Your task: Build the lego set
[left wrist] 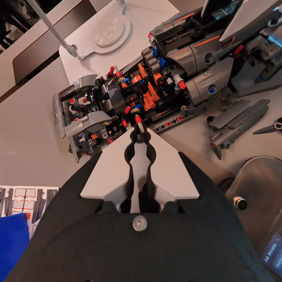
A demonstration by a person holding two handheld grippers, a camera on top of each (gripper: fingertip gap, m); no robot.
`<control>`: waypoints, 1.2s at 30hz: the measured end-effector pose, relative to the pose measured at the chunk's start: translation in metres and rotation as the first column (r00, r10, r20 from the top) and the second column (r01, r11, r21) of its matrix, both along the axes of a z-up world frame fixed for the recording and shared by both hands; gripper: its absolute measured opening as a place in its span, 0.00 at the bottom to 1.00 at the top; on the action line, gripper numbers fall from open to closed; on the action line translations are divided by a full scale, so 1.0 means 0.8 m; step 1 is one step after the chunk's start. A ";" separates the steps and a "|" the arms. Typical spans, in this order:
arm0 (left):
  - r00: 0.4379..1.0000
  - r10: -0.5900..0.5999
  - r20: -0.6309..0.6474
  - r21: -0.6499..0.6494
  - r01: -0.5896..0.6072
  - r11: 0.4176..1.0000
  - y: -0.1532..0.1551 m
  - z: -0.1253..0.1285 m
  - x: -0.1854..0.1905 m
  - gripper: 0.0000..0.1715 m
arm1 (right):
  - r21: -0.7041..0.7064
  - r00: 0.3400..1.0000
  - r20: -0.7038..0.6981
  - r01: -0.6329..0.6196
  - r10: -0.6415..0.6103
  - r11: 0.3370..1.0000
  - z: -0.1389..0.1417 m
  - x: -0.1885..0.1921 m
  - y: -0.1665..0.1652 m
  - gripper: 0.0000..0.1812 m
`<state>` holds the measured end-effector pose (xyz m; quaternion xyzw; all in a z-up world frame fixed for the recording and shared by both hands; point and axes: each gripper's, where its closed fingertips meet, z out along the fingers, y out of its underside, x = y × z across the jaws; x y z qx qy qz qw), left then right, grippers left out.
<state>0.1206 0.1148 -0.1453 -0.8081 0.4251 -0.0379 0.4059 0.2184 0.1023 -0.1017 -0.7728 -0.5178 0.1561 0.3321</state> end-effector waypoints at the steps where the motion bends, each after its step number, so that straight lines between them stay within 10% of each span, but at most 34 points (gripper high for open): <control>1: 1.000 0.009 0.005 -0.002 -0.009 1.000 0.001 0.000 -0.003 0.04 | 0.000 1.000 -0.001 -0.001 0.001 1.000 0.000 0.000 0.000 0.12; 22: 0.852 0.199 0.484 -0.336 -0.029 0.941 0.005 0.007 -0.010 0.01 | -0.006 1.000 -0.006 -0.014 0.014 1.000 -0.001 -0.006 -0.004 0.11; 36: 0.928 0.135 0.348 -0.255 -0.045 0.966 0.004 0.006 -0.017 0.08 | -0.005 1.000 -0.006 -0.015 0.015 1.000 -0.002 -0.006 -0.004 0.11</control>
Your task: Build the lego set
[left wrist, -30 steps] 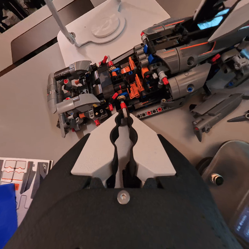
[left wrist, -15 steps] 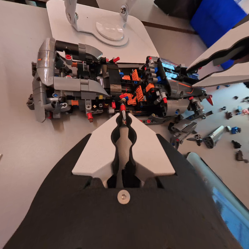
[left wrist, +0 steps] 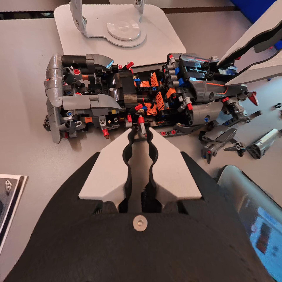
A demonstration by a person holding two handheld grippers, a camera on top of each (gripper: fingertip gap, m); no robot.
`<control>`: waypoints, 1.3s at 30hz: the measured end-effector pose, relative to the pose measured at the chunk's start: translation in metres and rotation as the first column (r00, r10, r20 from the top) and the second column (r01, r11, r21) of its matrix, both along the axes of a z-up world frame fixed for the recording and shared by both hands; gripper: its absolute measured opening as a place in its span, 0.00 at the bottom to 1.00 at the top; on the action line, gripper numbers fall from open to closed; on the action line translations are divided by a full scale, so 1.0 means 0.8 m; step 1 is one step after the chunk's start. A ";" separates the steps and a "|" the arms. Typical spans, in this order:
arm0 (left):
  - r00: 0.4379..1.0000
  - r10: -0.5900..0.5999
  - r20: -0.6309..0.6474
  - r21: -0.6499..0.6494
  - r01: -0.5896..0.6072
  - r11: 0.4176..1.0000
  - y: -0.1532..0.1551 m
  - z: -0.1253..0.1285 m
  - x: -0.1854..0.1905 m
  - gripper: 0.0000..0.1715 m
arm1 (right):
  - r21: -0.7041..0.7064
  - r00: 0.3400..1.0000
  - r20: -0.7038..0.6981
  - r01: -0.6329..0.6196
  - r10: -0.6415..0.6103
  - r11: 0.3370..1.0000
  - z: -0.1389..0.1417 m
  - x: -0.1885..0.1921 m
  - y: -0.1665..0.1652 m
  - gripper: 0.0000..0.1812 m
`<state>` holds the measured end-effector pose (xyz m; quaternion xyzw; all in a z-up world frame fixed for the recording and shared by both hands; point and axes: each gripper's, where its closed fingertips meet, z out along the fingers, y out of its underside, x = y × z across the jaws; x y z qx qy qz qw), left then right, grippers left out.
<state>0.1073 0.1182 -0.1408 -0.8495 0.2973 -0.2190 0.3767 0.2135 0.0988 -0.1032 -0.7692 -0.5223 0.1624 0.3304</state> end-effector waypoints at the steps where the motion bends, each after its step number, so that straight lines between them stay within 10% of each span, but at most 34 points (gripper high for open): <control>1: 1.000 0.001 -0.017 0.003 -0.001 1.000 0.001 -0.002 -0.001 0.08 | -0.001 1.000 -0.001 0.000 0.000 1.000 0.000 0.000 0.000 0.11; 28: 0.976 -0.032 -0.215 0.041 0.042 0.998 -0.001 -0.007 -0.002 0.07 | -0.001 1.000 0.004 -0.002 0.002 1.000 -0.002 0.000 0.000 0.11; 39: 0.999 -0.035 -0.028 -0.069 0.033 0.997 -0.001 -0.003 0.006 0.12 | -0.003 1.000 0.004 0.000 0.000 1.000 -0.002 0.001 0.000 0.11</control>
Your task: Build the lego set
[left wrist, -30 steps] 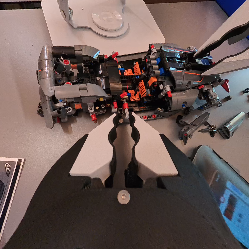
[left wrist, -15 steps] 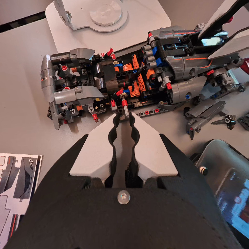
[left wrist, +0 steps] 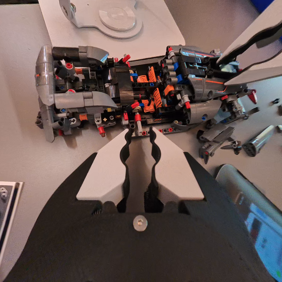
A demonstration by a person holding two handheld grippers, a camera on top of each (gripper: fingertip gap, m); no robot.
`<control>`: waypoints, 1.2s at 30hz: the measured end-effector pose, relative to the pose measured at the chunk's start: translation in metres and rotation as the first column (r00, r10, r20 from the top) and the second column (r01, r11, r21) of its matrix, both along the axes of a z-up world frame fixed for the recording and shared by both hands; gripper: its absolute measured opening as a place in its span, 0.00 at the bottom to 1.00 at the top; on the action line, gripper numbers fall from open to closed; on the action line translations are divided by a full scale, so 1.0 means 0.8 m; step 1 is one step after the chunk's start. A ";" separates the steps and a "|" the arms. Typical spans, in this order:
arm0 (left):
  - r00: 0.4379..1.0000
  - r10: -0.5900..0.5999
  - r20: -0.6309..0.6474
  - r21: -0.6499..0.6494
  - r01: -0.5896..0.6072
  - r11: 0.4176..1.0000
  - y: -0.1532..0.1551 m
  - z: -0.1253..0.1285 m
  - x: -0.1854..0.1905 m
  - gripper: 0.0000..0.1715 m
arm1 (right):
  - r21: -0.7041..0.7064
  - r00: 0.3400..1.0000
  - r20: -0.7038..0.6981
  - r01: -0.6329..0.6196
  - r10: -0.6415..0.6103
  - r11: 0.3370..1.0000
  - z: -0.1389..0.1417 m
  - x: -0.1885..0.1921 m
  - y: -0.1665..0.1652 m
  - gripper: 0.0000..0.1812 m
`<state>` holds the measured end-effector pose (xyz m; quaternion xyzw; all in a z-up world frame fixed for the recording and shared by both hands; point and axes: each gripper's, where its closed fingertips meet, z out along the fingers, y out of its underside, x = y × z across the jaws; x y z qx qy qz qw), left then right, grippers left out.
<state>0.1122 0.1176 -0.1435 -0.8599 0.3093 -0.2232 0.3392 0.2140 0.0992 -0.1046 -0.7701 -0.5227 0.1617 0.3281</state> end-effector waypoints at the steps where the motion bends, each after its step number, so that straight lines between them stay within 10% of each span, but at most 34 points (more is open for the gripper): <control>1: 1.000 0.008 0.025 -0.021 -0.008 1.000 0.000 0.000 0.000 0.16 | 0.000 1.000 0.000 0.000 0.000 1.000 0.000 0.000 0.000 0.11; 18: 0.975 0.007 -0.223 0.149 0.027 0.988 0.012 -0.007 -0.003 0.07 | 0.000 1.000 0.001 -0.002 0.002 1.000 -0.001 -0.001 0.000 0.11; 29: 0.784 0.055 -0.618 0.373 0.231 0.899 0.015 -0.006 -0.009 0.04 | 0.001 1.000 0.001 -0.003 0.003 1.000 0.000 -0.001 0.000 0.11; 36: 0.837 0.025 -0.546 0.361 0.208 0.909 0.012 -0.001 -0.008 0.07 | 0.003 1.000 0.001 -0.005 0.005 1.000 0.000 -0.001 -0.001 0.11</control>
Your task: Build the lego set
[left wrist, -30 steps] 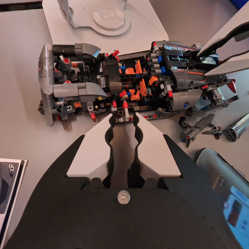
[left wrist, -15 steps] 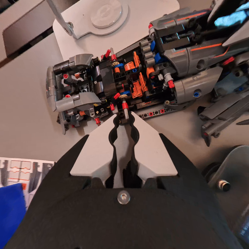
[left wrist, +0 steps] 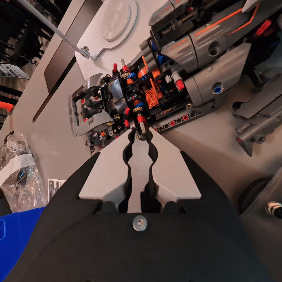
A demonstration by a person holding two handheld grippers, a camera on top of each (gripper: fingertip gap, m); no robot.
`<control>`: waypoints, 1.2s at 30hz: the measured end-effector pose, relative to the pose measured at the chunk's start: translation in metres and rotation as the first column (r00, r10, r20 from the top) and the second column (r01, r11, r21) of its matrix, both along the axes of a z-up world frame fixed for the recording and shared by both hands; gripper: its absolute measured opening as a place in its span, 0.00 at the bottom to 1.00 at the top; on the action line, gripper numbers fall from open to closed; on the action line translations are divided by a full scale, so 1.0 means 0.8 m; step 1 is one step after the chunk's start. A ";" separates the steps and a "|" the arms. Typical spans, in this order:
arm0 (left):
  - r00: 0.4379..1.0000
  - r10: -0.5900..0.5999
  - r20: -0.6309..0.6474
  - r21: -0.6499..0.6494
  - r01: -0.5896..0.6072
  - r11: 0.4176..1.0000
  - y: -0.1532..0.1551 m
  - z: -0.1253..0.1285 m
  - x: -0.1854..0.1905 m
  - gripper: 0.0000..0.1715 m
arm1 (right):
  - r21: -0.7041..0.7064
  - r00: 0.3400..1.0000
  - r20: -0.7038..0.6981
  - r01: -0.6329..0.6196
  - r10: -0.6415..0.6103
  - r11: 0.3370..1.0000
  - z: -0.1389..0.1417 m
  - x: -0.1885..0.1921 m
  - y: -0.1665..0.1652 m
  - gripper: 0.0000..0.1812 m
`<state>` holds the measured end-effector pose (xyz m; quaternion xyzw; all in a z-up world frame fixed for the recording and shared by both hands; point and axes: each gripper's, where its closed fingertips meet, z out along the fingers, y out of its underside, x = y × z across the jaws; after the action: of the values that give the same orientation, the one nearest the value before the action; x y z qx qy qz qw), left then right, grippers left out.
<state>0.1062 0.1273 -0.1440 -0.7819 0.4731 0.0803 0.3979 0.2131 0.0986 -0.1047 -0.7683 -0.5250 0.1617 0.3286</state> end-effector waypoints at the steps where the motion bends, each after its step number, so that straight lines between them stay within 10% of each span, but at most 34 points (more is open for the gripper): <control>1: 1.000 -0.006 0.022 0.004 0.006 1.000 -0.002 0.006 0.000 0.11 | -0.001 1.000 -0.001 -0.001 0.001 1.000 0.000 0.000 0.000 0.11; 10: 0.935 -0.306 0.178 -0.211 0.340 0.917 -0.100 0.019 0.057 0.21 | -0.004 1.000 -0.003 0.000 0.000 1.000 0.000 0.000 -0.001 0.12; 36: 0.894 -0.318 0.317 -0.239 0.400 0.885 -0.113 0.011 0.048 0.02 | -0.009 1.000 -0.008 -0.005 0.005 1.000 0.000 0.000 -0.002 0.12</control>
<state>0.1447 0.0372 -0.1351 -0.7342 0.5589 -0.1744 0.3437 0.2131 0.0967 -0.1047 -0.7677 -0.5250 0.1682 0.3269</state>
